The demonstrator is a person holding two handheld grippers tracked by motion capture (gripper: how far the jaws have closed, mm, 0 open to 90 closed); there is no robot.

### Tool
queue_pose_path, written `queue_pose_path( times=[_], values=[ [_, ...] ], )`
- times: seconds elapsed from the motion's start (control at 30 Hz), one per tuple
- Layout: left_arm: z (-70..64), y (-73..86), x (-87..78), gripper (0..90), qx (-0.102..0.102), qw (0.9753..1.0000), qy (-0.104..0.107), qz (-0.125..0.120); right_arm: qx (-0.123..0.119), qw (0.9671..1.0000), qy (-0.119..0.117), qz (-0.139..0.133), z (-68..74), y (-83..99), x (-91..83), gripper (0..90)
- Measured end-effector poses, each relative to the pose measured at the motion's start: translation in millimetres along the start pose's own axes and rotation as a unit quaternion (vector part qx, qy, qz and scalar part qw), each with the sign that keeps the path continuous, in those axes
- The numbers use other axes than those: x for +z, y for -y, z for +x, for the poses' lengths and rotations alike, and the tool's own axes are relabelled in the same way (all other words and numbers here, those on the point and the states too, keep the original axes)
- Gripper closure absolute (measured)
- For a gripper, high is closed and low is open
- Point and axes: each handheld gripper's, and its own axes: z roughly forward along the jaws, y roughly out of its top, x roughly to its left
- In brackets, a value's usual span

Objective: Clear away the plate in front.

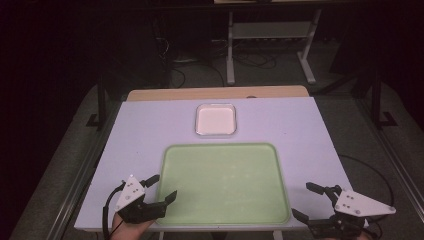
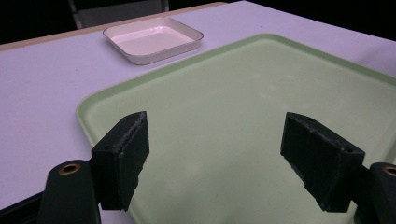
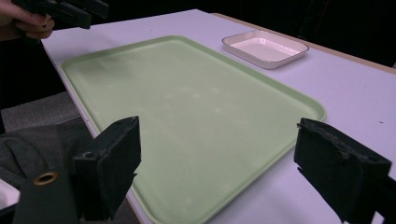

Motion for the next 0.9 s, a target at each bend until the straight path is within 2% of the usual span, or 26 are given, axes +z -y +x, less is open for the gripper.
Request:
queue_pose_path(
  times=[0.1, 0.3, 0.37, 0.6, 0.8, 0.9],
  values=[
    [0.6, 1.2, 3.1, 23.2, -0.002, 1.0000, 0.005, 0.005, 0.007, 1.0000, 0.004, -0.006, -2.6, 0.6, -1.0, 13.8],
    [1.8, 2.5, 4.0, 23.3, -0.002, 0.9998, 0.000, 0.019, 0.013, 0.9998, 0.011, -0.015, -3.7, 0.2, -3.9, 13.7],
    [2.4, 2.2, 2.3, 23.3, -0.004, 0.9999, -0.002, 0.014, 0.013, 0.9997, 0.016, -0.016, -3.5, -0.2, -4.4, 13.7],
    [1.0, 0.5, 0.3, 22.3, -0.011, 0.9998, 0.015, -0.002, 0.010, 0.9996, 0.023, -0.014, -2.1, -1.8, -3.2, 13.6],
    [-4.3, -6.8, 3.7, 22.0, -0.007, 0.9997, 0.022, 0.000, 0.010, 0.9996, 0.022, -0.012, -0.3, -2.1, -0.6, 13.6],
    [-4.4, -10.9, 4.6, 22.0, -0.008, 0.9994, 0.034, -0.003, 0.012, 0.9996, 0.024, -0.013, -0.3, -2.5, 0.4, 13.6]
  ],
)
